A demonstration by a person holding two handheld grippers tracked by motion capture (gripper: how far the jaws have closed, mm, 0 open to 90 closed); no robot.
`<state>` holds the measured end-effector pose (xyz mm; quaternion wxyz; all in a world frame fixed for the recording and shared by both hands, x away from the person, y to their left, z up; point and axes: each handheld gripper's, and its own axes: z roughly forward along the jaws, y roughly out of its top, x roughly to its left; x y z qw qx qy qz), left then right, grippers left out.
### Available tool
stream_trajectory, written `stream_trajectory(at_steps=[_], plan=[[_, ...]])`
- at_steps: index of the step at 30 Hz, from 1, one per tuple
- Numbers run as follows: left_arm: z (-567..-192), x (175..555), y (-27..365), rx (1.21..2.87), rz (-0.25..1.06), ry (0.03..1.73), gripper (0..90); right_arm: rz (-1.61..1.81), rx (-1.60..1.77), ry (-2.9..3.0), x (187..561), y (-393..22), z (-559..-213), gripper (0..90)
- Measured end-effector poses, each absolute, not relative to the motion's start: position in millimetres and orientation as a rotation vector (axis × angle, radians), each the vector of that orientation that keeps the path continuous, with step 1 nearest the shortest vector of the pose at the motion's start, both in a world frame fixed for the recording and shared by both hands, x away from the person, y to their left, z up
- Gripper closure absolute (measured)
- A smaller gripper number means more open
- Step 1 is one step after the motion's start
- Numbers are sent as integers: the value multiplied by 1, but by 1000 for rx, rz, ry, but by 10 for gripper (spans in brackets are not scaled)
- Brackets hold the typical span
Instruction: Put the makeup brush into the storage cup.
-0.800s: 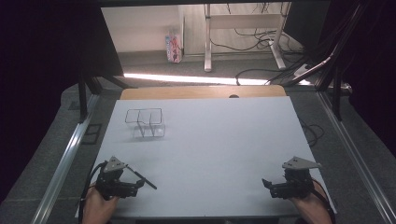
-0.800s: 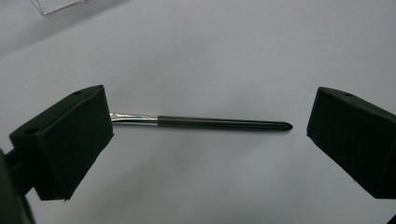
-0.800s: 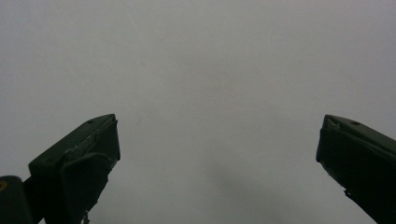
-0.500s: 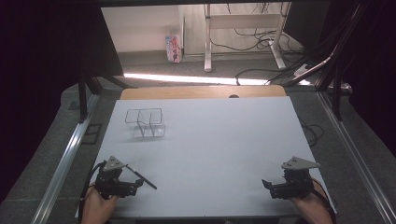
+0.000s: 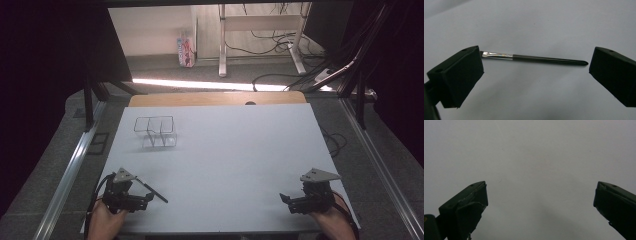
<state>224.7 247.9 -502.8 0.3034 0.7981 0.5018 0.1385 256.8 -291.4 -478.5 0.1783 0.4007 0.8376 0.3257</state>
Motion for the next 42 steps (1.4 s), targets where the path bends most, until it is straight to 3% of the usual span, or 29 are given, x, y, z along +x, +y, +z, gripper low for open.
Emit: stream_trajectory(at_steps=[13, 27, 42], plan=[[-494, 239, 242, 2137, 364, 1414, 8, 891, 1119, 2397, 258, -290, -481, 0], [-504, 256, 231, 2172, 216, 1553, 12, 868, 1105, 2416, 258, -288, -483, 0], [-515, 271, 228, 2192, 154, 1670, 27, 858, 1097, 2432, 258, -286, -483, 0]])
